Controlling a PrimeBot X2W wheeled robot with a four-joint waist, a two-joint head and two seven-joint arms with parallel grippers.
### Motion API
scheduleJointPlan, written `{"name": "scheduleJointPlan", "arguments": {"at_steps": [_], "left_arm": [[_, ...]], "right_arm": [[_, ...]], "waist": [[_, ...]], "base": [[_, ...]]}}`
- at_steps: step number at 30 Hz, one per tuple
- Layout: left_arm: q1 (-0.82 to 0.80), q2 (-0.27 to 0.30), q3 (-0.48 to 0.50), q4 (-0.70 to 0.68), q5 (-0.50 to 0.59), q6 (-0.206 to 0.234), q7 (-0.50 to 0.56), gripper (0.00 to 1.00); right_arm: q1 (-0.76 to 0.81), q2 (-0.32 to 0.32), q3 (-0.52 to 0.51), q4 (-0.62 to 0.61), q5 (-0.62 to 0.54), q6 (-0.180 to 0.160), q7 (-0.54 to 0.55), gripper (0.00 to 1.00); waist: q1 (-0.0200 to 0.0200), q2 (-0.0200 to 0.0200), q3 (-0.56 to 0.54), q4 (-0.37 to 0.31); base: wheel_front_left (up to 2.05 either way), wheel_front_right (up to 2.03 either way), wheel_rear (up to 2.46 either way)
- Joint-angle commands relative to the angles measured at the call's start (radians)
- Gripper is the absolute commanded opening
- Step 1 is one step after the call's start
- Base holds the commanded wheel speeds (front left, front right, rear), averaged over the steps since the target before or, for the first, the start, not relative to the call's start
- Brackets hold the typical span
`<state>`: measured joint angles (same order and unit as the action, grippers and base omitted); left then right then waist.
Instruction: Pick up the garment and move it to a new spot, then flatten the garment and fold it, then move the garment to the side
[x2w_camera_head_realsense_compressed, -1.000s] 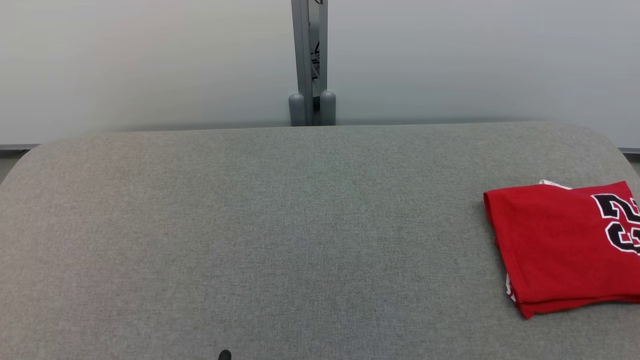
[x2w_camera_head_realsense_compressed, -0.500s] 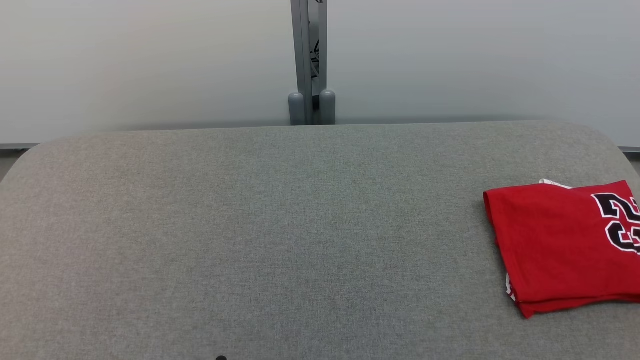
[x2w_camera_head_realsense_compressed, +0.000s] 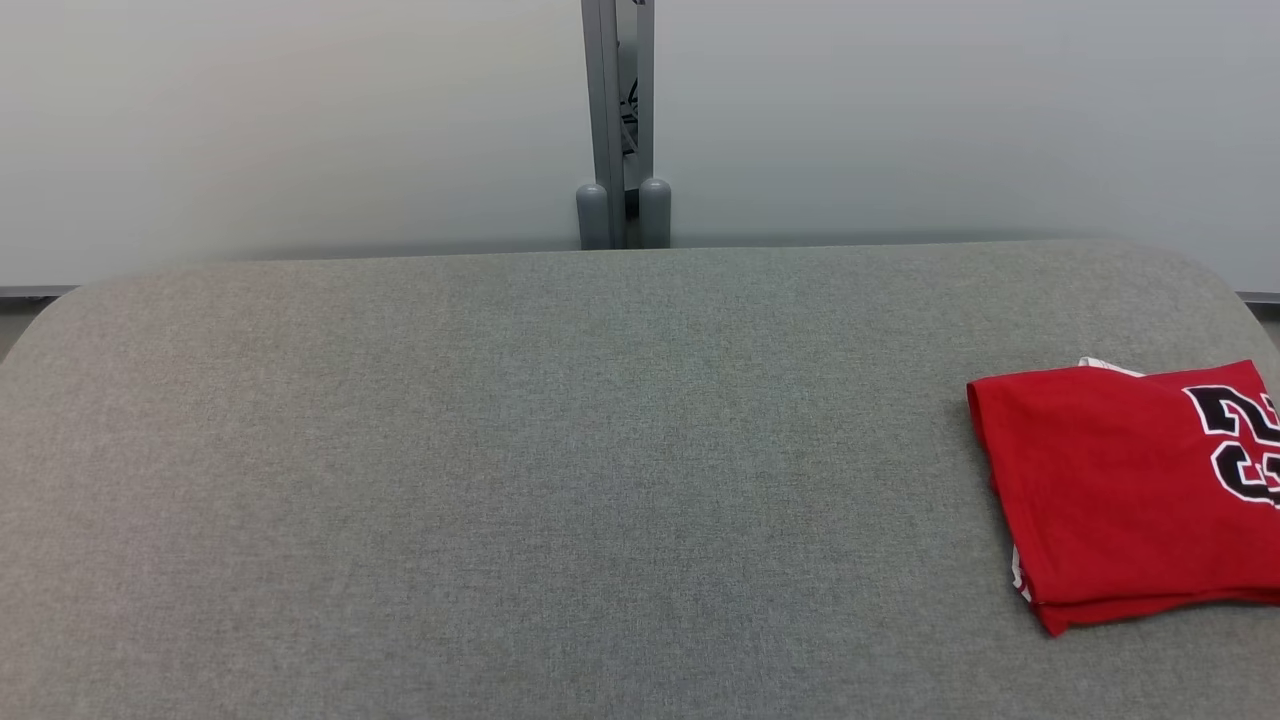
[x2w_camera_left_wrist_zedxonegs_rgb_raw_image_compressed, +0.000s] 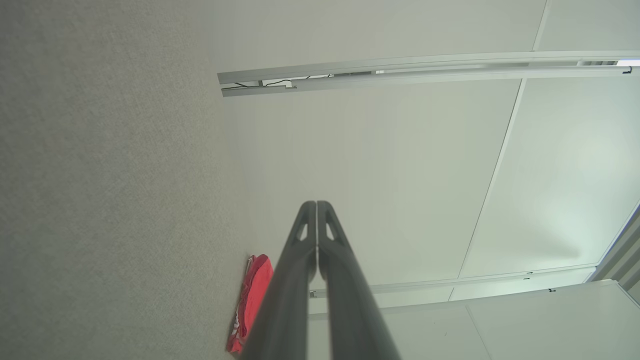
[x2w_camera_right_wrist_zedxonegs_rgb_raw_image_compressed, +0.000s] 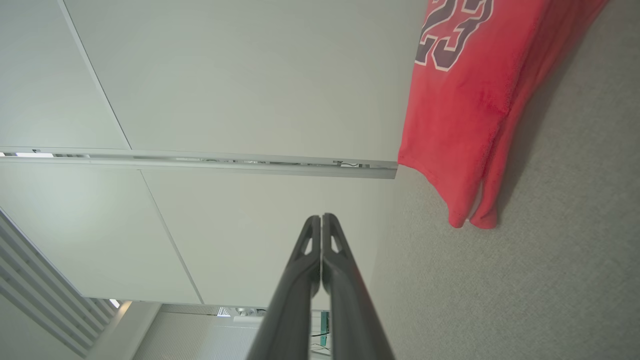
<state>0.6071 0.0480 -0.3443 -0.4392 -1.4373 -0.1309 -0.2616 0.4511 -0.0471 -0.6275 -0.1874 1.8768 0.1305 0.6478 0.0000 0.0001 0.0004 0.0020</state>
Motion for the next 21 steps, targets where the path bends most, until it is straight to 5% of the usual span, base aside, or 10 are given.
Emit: {"name": "scheduleJointPlan", "arguments": {"at_steps": [1,21], "left_arm": [[0.001,0.001,0.003,-0.003,-0.003,-0.006,-0.002,0.00],[0.001,0.001,0.003,-0.004,-0.003,-0.006,-0.002,0.00]], "right_arm": [[0.002,-0.007,-0.001,-0.006,0.005,0.000,0.006,0.00],[0.002,-0.007,-0.001,-0.006,0.005,0.000,0.005,0.00]], "waist": [[0.0000,-0.0001,0.000,0.000],[0.0000,-0.0001,0.000,0.000]], "base": [[0.00,0.00,0.00],[0.00,0.00,0.00]]}}
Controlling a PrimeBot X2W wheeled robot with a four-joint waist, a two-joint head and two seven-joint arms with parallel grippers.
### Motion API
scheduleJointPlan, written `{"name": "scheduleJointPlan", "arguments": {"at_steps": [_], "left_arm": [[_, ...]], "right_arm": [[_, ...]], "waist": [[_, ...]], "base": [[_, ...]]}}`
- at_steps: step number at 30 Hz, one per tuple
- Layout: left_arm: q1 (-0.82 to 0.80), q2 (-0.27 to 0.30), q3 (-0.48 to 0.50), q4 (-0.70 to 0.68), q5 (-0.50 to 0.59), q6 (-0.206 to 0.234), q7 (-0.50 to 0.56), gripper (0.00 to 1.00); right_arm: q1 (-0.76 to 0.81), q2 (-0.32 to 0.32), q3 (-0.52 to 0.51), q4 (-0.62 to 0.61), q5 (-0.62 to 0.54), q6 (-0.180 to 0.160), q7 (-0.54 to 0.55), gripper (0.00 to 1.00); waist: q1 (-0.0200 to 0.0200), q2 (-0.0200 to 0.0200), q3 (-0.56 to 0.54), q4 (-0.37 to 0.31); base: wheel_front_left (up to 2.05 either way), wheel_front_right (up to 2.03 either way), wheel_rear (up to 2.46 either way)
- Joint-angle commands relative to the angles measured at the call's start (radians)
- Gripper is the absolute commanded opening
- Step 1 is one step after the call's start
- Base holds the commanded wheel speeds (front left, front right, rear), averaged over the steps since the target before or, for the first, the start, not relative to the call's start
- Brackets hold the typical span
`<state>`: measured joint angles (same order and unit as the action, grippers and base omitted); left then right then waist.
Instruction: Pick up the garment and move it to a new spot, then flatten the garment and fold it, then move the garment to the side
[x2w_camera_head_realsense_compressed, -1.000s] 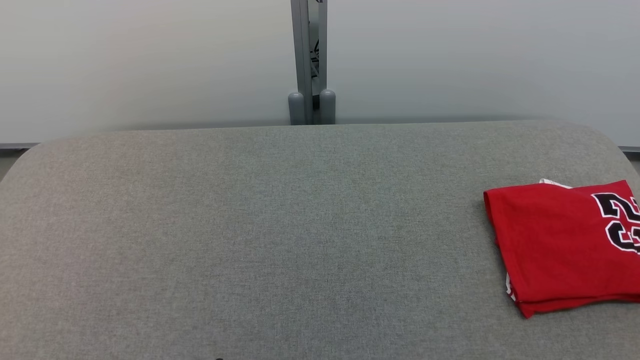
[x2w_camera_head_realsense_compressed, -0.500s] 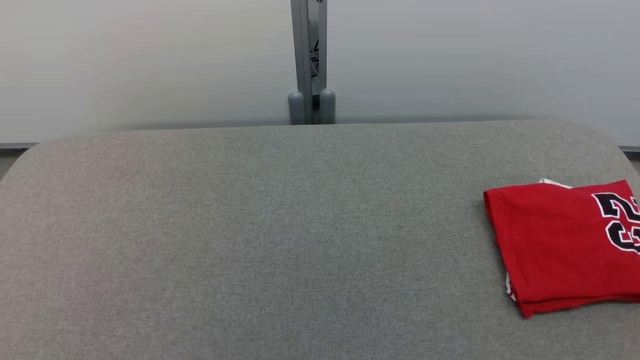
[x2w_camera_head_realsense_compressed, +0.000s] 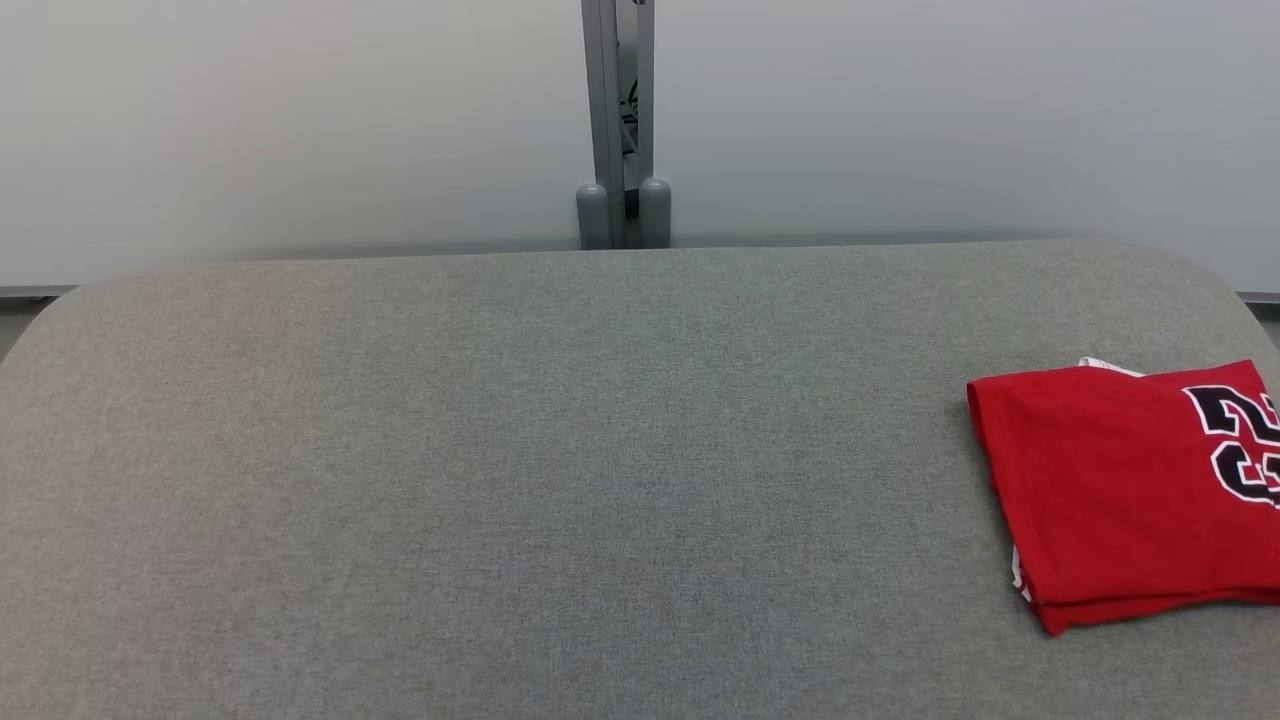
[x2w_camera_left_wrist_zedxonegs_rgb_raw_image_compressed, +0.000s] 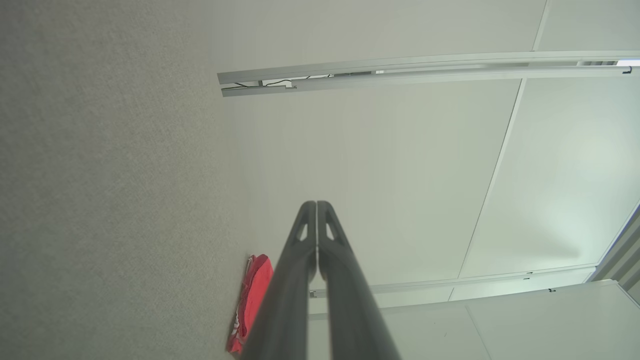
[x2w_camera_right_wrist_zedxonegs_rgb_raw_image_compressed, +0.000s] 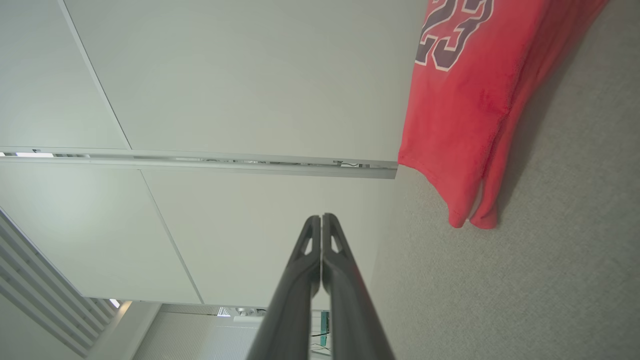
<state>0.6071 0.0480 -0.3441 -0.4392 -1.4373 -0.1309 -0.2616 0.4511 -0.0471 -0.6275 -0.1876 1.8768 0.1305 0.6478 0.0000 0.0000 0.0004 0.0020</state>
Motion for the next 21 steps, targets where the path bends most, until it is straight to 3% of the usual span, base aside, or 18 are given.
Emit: {"name": "scheduleJointPlan", "arguments": {"at_steps": [1,21], "left_arm": [[0.001,0.001,0.002,-0.004,-0.003,-0.006,-0.002,0.00],[0.001,0.001,0.002,-0.004,-0.004,-0.006,-0.002,0.00]], "right_arm": [[0.002,-0.007,-0.001,-0.006,0.005,0.000,0.005,0.00],[0.003,-0.007,-0.001,-0.006,0.006,0.000,0.005,0.00]], "waist": [[0.0000,0.0000,0.000,0.000],[0.0000,0.0000,0.000,0.000]], "base": [[0.00,0.00,0.00],[0.00,0.00,0.00]]}}
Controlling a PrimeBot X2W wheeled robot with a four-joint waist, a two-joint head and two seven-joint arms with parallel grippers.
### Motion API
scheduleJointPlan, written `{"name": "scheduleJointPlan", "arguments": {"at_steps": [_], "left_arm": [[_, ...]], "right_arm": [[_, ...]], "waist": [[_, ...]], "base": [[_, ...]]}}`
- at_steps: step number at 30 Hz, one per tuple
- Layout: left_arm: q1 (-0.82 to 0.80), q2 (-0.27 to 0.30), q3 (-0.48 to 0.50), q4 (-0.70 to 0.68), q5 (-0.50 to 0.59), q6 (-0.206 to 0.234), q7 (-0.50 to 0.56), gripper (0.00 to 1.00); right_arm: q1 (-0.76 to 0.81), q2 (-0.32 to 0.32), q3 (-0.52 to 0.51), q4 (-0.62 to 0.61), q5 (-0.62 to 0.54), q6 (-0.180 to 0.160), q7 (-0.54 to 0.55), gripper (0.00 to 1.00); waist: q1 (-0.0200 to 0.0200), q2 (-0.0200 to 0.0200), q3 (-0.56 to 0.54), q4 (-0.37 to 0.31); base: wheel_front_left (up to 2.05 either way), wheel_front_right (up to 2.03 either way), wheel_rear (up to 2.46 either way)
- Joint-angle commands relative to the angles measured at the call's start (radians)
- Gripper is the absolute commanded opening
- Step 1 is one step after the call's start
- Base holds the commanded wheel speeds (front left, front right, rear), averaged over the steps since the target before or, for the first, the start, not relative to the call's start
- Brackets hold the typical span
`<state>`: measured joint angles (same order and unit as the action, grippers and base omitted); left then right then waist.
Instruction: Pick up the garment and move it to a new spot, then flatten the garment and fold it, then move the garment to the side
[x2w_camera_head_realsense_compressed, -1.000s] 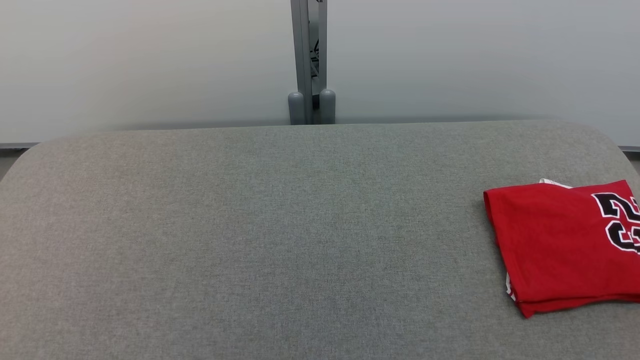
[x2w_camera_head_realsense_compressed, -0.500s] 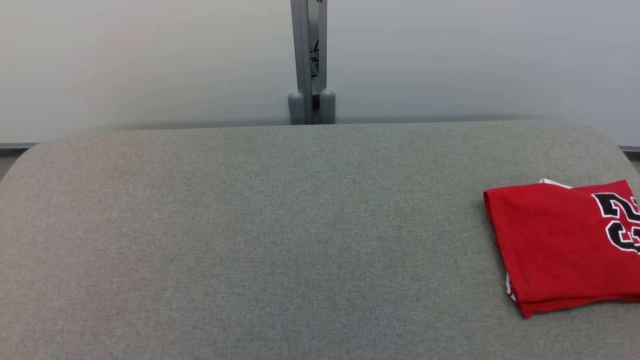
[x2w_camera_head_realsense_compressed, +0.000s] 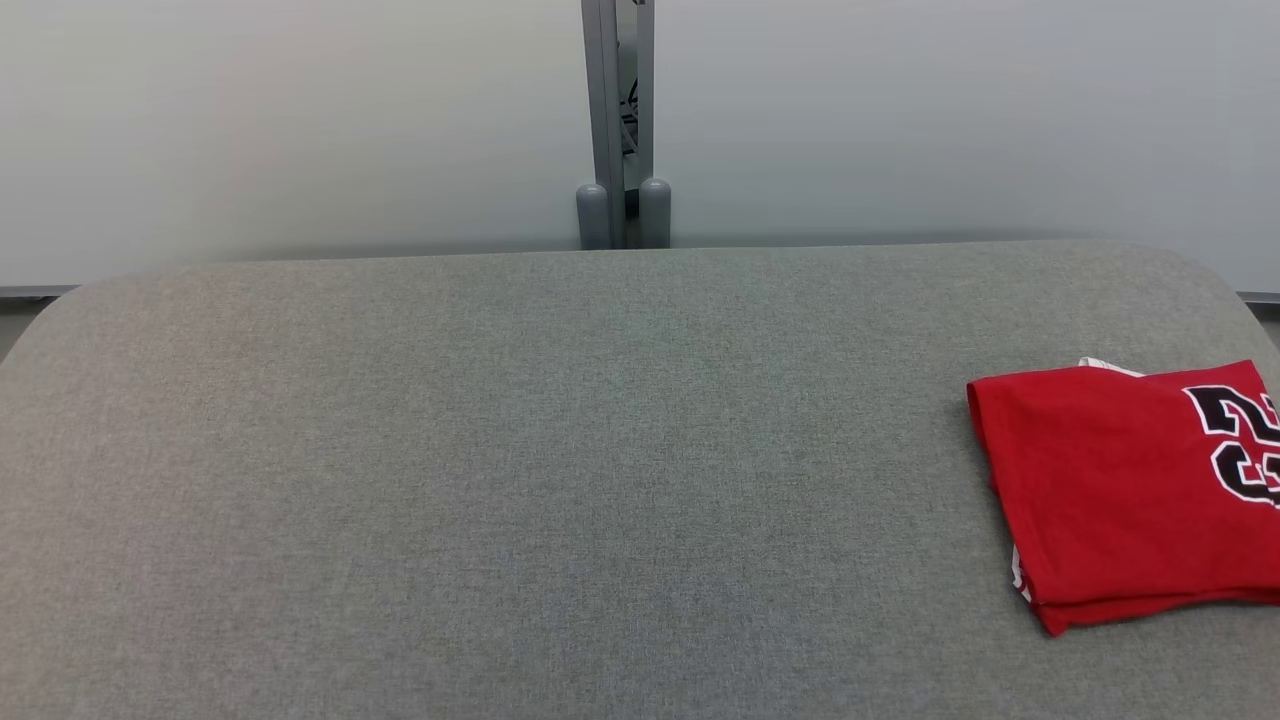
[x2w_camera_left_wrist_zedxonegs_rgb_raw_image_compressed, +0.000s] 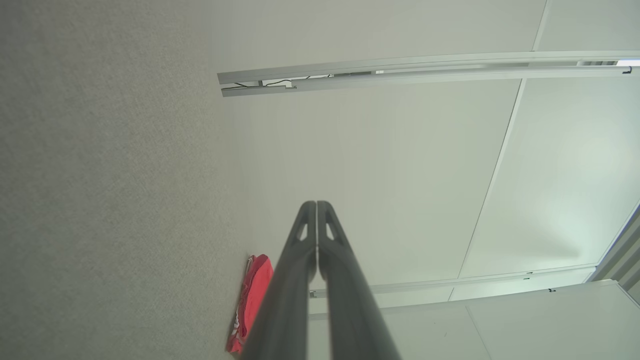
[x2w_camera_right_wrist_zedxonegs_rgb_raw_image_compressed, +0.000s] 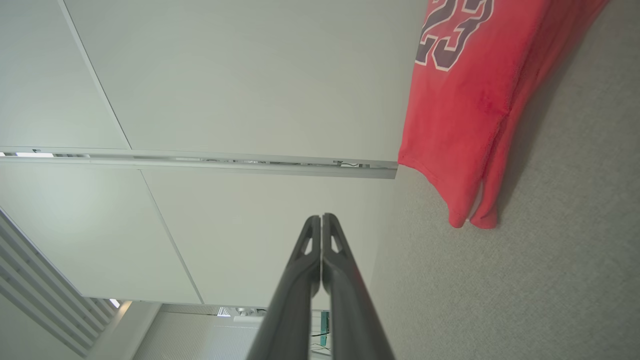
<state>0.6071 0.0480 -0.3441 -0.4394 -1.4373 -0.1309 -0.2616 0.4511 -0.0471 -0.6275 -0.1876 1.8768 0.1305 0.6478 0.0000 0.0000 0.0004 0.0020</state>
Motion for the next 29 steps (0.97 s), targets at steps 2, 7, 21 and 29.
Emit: {"name": "scheduleJointPlan", "arguments": {"at_steps": [2,7,21,29], "left_arm": [[0.001,0.001,0.003,-0.003,-0.004,-0.006,-0.002,0.00],[0.001,0.001,0.003,-0.003,-0.004,-0.006,-0.002,0.00],[0.001,0.001,0.003,-0.004,-0.004,-0.006,-0.002,0.00],[0.001,0.001,0.003,-0.004,-0.004,-0.006,-0.002,0.00]], "right_arm": [[0.003,-0.007,-0.001,-0.006,0.006,0.000,0.005,0.00],[0.003,-0.007,-0.001,-0.006,0.006,0.000,0.005,0.00],[0.003,-0.007,-0.001,-0.006,0.006,0.000,0.005,0.00],[0.003,-0.007,-0.001,-0.006,0.006,0.000,0.005,0.00]], "waist": [[0.0000,0.0000,0.000,0.000],[0.0000,0.0000,0.000,0.000],[0.0000,0.0000,0.000,0.000],[0.0000,0.0000,0.000,0.000]], "base": [[0.00,0.00,0.00],[0.00,0.00,0.00],[0.00,0.00,0.00],[0.00,0.00,0.00]]}}
